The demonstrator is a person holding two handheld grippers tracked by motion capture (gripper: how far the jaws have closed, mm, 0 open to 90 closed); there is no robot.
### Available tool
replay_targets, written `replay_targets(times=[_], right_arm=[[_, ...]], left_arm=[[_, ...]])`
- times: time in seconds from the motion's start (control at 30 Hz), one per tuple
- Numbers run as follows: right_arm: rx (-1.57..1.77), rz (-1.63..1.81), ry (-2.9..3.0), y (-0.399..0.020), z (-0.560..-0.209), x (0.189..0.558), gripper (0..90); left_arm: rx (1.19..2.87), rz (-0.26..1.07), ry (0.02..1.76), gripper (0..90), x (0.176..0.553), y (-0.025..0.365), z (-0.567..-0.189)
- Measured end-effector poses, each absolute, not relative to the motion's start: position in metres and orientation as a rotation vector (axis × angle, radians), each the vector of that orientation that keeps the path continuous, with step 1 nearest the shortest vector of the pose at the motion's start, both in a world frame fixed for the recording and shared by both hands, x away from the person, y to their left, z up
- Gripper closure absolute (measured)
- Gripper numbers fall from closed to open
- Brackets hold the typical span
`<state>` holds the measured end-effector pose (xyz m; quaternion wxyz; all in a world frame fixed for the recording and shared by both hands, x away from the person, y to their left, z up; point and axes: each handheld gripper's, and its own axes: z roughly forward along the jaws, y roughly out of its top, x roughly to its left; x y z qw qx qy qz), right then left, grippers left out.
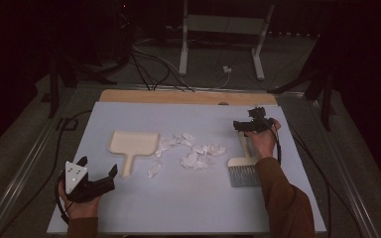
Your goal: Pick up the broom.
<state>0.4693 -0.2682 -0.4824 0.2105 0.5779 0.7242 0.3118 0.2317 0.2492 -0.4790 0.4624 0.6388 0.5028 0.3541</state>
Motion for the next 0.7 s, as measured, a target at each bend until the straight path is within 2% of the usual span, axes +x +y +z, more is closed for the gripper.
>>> replay_targets(times=[0.17, 0.27, 0.37, 0.43, 0.5, 0.7], right_arm=[[1.666, 0.824, 2.02, -0.269, -0.494, 0.476, 3.4], [1.692, 0.794, 2.018, -0.267, -0.499, 0.48, 8.9], [1.708, 0.778, 2.022, -0.265, -0.502, 0.483, 16.5], [1.71, 0.778, 2.021, -0.264, -0.504, 0.483, 29.7], [1.708, 0.771, 2.044, -0.263, -0.506, 0.484, 37.4], [1.746, 0.684, 2.049, -0.257, -0.511, 0.484, 52.6]], left_arm=[[1.57, 0.867, 1.24, 0.9, 0.232, 0.25, -0.479], [1.568, 0.868, 1.241, 0.9, 0.232, 0.25, -0.479], [1.565, 0.868, 1.242, 0.9, 0.232, 0.251, -0.479], [1.562, 0.869, 1.244, 0.9, 0.232, 0.251, -0.48], [1.563, 0.869, 1.246, 0.9, 0.232, 0.251, -0.48], [1.561, 0.874, 1.25, 0.9, 0.231, 0.252, -0.48]])
